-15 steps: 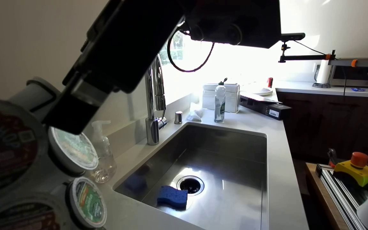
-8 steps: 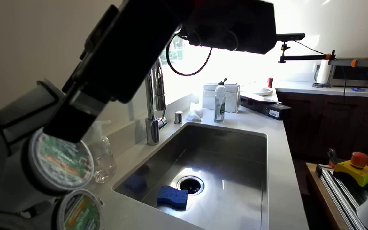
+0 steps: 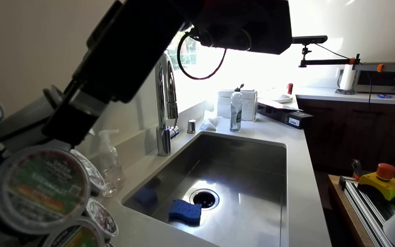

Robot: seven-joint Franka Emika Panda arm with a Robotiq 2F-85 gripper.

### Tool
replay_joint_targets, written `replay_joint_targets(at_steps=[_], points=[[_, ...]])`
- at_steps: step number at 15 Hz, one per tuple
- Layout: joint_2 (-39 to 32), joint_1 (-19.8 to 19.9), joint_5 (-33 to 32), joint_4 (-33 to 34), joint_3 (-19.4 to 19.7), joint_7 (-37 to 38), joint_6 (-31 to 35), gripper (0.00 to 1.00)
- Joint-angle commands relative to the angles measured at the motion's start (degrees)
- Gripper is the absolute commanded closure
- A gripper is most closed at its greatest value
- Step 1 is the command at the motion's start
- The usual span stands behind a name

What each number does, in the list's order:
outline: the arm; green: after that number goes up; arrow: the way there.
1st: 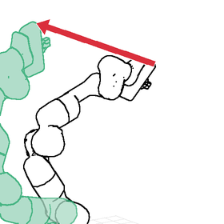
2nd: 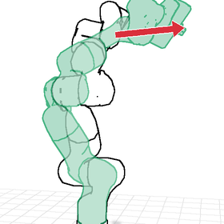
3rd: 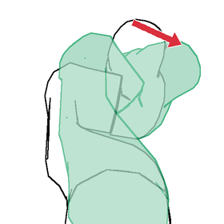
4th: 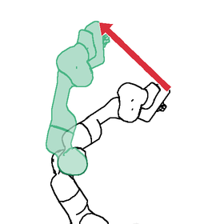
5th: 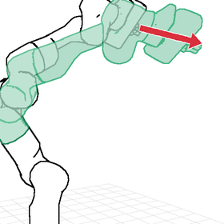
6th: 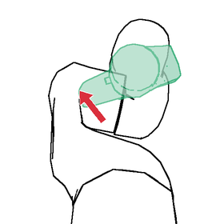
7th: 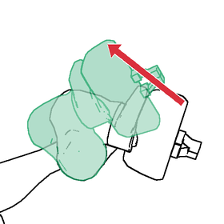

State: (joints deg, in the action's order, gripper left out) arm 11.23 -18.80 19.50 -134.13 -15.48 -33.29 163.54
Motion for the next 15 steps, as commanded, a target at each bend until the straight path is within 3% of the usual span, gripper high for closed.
replay_joint_targets(at_steps=[1,4,5,6,8,10,15], points=[[-0.3,-0.4,0.8,0.5,0.4,-0.9,-0.9,0.38],[-0.1,-0.4,0.7,0.4,0.4,-0.7,-1.0,0.22],[-0.1,-0.4,0.8,0.3,0.4,-0.7,-1.0,0.23],[0.0,-0.5,0.9,0.3,0.5,-0.8,-1.0,0.41],[0.0,-0.6,1.0,0.2,0.5,-1.0,-1.0,0.51],[0.0,-0.5,1.0,0.3,0.6,-0.9,-1.0,0.66],[0.1,-0.6,1.0,0.2,0.6,-1.0,-1.0,0.64]])
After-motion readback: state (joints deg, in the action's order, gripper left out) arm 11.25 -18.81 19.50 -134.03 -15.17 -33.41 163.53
